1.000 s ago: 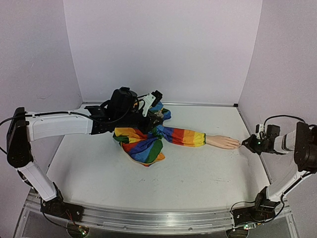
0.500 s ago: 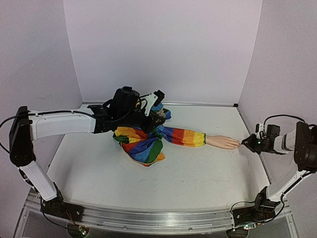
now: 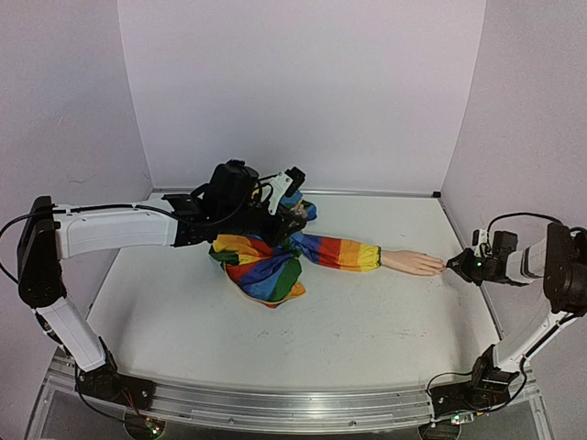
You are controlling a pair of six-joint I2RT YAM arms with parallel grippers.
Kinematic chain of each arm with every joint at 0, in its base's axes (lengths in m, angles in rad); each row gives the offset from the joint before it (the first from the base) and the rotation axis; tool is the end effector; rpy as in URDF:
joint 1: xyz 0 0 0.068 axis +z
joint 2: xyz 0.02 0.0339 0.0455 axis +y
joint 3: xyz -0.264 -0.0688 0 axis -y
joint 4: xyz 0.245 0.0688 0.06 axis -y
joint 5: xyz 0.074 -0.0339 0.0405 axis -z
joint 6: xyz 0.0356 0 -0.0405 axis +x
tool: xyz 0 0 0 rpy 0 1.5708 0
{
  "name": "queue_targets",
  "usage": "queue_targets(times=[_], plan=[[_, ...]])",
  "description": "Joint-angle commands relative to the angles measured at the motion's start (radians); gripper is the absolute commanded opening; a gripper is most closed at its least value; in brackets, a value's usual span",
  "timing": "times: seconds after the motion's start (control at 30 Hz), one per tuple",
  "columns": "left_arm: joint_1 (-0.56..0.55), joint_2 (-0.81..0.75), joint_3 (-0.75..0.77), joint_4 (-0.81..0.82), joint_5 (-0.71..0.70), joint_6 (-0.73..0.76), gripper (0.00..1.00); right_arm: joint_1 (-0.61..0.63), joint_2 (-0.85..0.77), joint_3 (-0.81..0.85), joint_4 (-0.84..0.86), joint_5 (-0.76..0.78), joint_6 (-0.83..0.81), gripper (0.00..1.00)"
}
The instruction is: Paint the nails
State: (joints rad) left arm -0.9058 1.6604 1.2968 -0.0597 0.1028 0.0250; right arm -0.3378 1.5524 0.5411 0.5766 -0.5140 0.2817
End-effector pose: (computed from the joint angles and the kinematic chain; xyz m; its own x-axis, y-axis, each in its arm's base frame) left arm 0.2401 -0.3121 0.3004 -0.2324 0.3366 -0.9125 0.8466 0.5319 -0.0193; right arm 0.2806 -0.0800 0.1574 -0.4184 0.4035 -0.8137 -0.0165 0.8924 0.4510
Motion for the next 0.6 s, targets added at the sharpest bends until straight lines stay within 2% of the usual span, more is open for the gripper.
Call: queue_targets(times=[0.0, 0.57], plan=[[0.005, -0.002, 0.064, 0.054, 0.005, 0.001, 0.0, -0.005, 0.006, 0.037, 0.017, -0.027, 0.002, 0.0], [0.005, -0.003, 0.061, 0.054, 0.007, -0.003, 0.0, -0.003, 0.023, 0.04, 0.024, -0.034, 0.005, 0.0]])
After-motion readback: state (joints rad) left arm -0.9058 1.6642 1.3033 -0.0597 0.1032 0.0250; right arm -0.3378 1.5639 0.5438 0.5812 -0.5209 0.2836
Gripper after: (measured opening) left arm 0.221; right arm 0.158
